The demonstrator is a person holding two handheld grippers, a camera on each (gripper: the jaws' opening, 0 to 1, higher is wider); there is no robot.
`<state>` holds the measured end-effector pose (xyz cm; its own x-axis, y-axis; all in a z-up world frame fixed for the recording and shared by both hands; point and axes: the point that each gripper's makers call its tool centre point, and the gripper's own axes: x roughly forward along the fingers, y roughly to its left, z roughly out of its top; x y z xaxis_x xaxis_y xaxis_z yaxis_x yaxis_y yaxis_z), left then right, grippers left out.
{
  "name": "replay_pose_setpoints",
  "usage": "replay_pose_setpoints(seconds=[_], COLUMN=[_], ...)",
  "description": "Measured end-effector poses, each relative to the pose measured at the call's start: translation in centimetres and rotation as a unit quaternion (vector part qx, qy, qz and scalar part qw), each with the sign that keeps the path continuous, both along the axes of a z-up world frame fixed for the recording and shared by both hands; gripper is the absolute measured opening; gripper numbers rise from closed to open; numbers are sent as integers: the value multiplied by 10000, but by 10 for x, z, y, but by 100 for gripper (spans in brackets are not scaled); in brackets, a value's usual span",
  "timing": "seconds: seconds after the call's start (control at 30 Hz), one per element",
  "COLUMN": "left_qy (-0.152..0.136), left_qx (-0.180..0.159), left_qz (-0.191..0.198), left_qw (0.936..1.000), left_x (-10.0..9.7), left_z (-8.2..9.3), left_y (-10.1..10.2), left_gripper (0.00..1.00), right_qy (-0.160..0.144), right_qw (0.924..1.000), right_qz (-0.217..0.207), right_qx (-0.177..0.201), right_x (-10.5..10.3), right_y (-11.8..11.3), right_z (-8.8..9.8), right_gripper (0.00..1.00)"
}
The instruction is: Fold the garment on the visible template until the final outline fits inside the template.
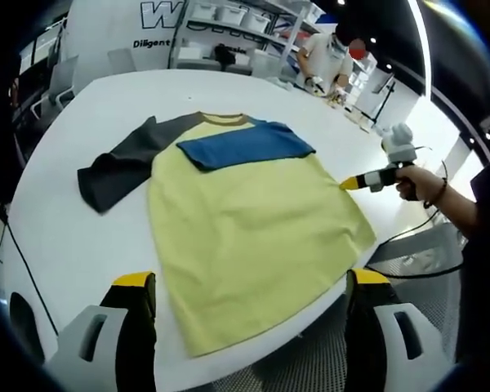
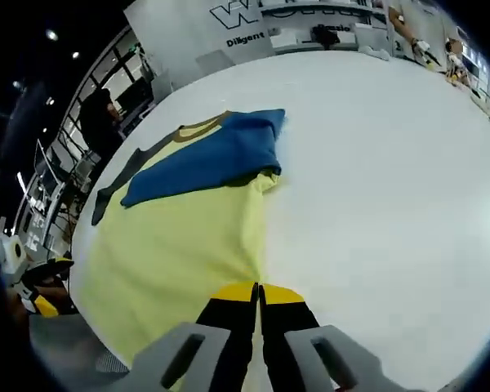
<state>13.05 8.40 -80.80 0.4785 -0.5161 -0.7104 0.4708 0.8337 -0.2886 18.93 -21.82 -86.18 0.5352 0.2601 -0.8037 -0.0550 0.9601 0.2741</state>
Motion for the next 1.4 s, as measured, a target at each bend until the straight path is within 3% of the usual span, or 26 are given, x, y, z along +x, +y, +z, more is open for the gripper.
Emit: replay_pose_setpoints(seconds=[0.33, 0.7, 1.2, 1.3, 1.4], left_qy=[-22, -132, -394, -446, -486], left_qx=[31, 190, 104, 119, 131], left_qz=[144, 386, 689, 753, 894], left_qw=[9999, 9990, 9968, 9961, 9947], left_x=[4, 20, 56, 64, 76], left_z=[1, 0, 9, 9, 9], left_y=[9, 24, 40, 46, 55], left_gripper=[96, 95, 92, 91, 89], right_qy=[-4, 115, 244, 222, 207], right_qw=[9996, 9987, 9966, 9966, 9983], right_qz=[48, -368, -609, -578, -190], right_qx=[-278, -347, -506, -546, -504], right_x=[-1, -10, -19, -20, -22], right_y=[-15, -53, -74, -75, -68], right_z=[3, 2, 0, 1, 0], right_gripper=[0, 0, 0, 0, 0])
